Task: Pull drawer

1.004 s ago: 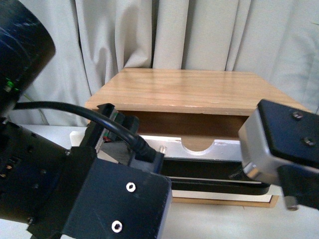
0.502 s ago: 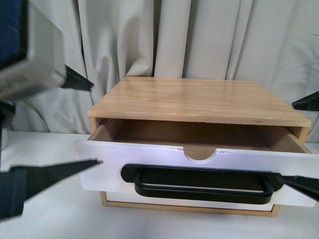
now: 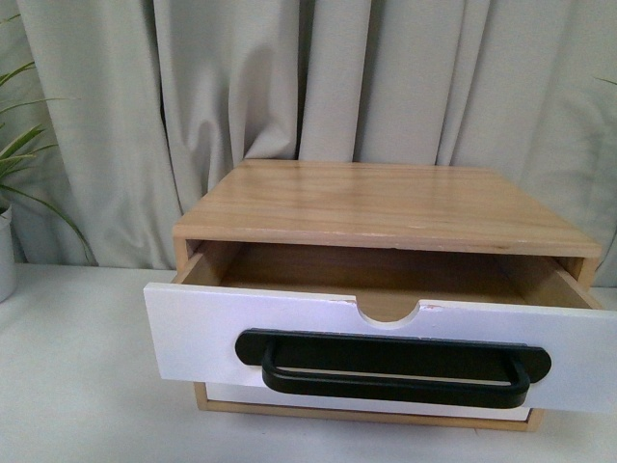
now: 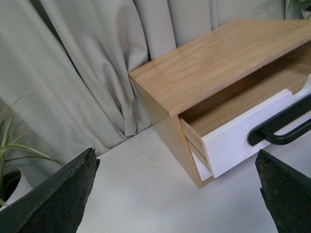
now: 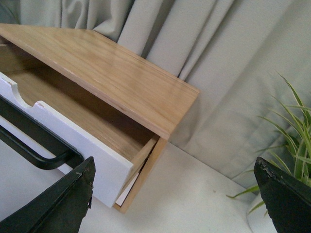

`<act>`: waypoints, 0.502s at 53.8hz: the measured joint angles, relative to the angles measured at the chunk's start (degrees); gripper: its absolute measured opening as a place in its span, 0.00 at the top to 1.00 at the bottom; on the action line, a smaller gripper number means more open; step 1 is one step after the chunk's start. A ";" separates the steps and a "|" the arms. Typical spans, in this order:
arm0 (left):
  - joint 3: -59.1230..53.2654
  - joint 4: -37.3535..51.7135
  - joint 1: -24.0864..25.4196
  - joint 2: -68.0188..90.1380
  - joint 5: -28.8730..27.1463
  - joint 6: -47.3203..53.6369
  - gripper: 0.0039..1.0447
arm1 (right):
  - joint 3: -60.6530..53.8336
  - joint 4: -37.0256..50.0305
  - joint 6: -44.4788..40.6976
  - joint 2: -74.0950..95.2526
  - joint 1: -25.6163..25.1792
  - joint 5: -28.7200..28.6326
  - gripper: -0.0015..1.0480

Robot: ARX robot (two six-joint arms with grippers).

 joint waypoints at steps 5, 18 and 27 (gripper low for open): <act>-2.38 -3.58 4.07 -10.71 0.39 -3.04 0.06 | -2.58 -6.95 3.72 -9.03 -3.41 -1.77 0.09; -5.03 -5.90 13.14 -16.26 4.87 -10.27 0.06 | -3.04 -12.44 10.43 -14.78 -4.17 -0.31 0.09; -5.03 -5.90 13.18 -16.35 5.27 -10.95 0.06 | -3.23 -13.99 13.92 -16.13 -1.99 8.15 0.15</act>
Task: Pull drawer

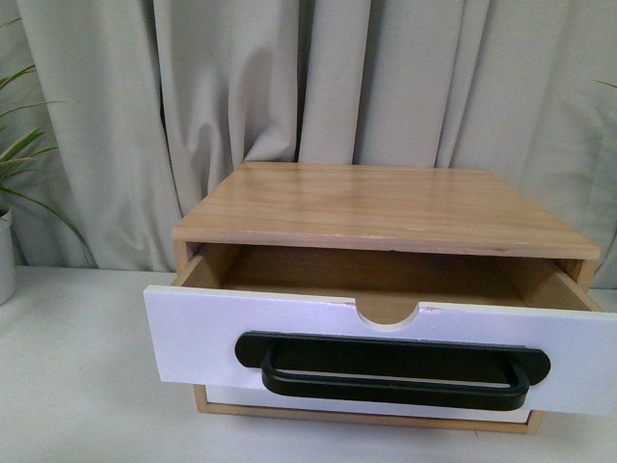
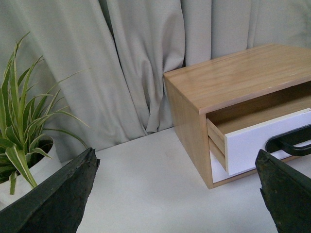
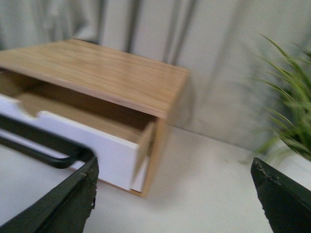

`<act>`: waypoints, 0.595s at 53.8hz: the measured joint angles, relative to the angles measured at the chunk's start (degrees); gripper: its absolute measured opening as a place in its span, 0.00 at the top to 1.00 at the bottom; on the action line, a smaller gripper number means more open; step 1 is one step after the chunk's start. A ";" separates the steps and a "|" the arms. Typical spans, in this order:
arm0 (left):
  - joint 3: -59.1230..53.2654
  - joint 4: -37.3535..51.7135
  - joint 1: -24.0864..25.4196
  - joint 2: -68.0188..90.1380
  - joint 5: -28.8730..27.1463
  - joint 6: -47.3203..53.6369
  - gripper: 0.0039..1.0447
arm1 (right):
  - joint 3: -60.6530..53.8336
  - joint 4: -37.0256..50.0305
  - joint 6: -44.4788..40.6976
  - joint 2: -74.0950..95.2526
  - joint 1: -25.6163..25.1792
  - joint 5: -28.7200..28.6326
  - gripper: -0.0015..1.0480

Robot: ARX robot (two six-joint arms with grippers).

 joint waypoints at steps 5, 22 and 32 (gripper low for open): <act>0.26 -2.84 -1.70 -0.87 -6.58 -2.73 0.11 | -1.36 -0.81 5.55 -2.32 4.02 12.76 0.30; -5.64 -13.29 -18.05 -12.85 -33.55 -12.98 0.89 | -5.75 -4.48 9.57 -10.60 15.89 26.91 0.99; -7.41 -14.05 -18.10 -16.55 -33.97 -13.53 0.96 | -6.71 -11.04 9.64 -18.03 15.98 26.84 0.99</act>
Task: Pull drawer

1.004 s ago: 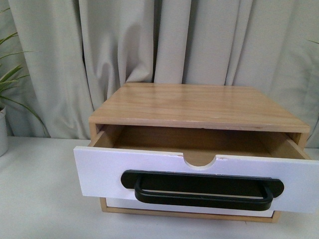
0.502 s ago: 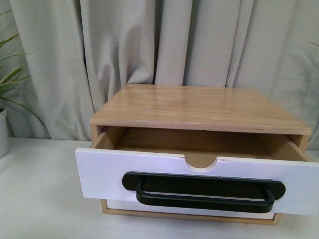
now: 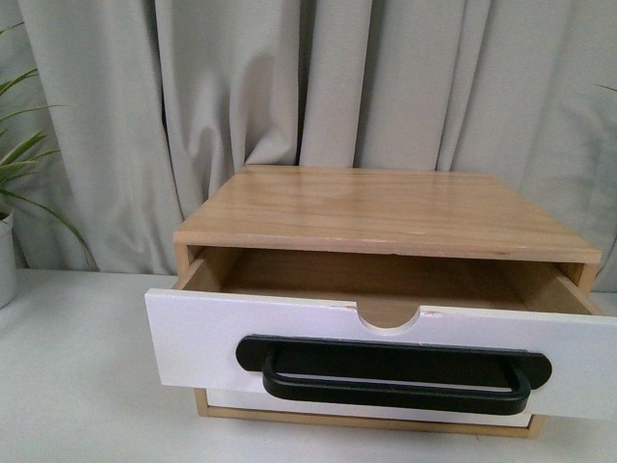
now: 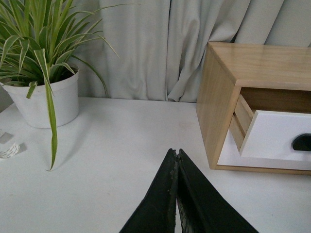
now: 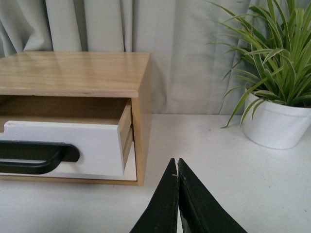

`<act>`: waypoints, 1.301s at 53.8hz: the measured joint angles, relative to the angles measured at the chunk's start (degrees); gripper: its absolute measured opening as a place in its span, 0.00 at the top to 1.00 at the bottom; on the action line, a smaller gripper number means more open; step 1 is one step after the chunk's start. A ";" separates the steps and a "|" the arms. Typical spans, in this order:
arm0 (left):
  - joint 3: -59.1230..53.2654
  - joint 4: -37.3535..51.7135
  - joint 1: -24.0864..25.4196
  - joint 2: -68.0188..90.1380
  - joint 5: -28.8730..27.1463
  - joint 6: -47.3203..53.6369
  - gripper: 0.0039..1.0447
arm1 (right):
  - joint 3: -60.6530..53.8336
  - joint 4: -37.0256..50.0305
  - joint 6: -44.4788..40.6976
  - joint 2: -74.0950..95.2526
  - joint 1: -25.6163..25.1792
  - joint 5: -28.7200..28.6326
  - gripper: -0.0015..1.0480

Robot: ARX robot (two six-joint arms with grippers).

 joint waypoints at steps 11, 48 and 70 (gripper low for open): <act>-1.64 0.02 -0.04 -1.27 -0.04 -0.09 0.96 | -2.32 0.00 0.02 -2.21 0.00 0.00 0.99; -3.93 0.33 -0.04 -3.76 -0.04 -0.26 0.68 | -2.32 0.00 0.00 -2.21 0.00 0.00 0.65; -3.93 0.33 -0.04 -3.76 -0.04 -0.26 0.06 | -2.32 0.00 0.11 -2.21 0.00 0.00 0.09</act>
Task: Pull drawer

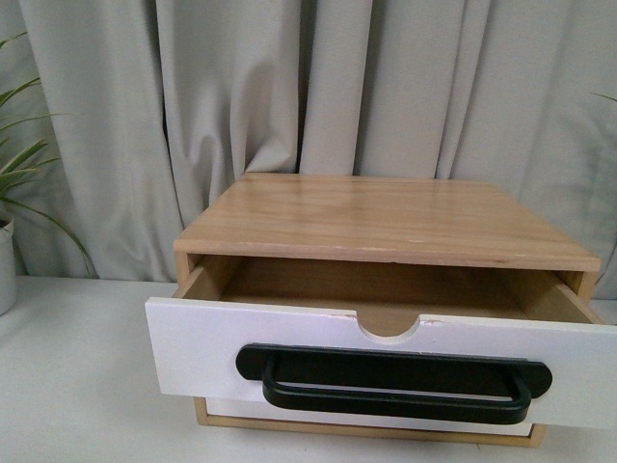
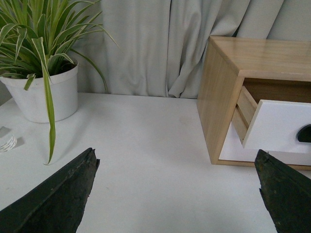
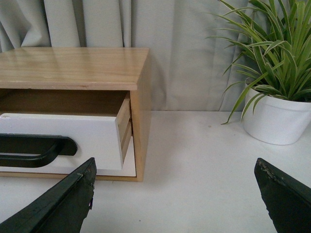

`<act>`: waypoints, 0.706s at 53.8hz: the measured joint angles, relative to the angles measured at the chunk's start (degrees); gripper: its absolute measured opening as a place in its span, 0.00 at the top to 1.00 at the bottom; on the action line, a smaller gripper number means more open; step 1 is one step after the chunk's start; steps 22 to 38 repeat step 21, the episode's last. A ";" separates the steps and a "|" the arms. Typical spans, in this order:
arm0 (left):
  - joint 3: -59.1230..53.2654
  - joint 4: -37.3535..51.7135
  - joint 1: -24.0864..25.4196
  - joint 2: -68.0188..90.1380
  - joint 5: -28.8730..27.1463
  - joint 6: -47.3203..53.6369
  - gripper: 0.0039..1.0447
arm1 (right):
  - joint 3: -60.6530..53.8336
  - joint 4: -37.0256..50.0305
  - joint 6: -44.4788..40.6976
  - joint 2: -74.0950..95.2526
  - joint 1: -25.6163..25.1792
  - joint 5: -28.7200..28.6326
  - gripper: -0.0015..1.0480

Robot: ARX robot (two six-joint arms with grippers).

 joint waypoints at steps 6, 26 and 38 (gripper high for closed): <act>0.00 0.00 0.00 0.00 0.00 0.00 0.06 | 0.00 0.00 0.00 0.00 0.00 0.00 0.09; 0.00 0.00 0.00 0.00 0.00 0.00 0.06 | 0.00 0.00 0.00 0.00 0.00 0.00 0.09; 0.00 0.00 0.00 0.00 0.00 0.00 0.06 | 0.00 0.00 0.00 0.00 0.00 0.00 0.09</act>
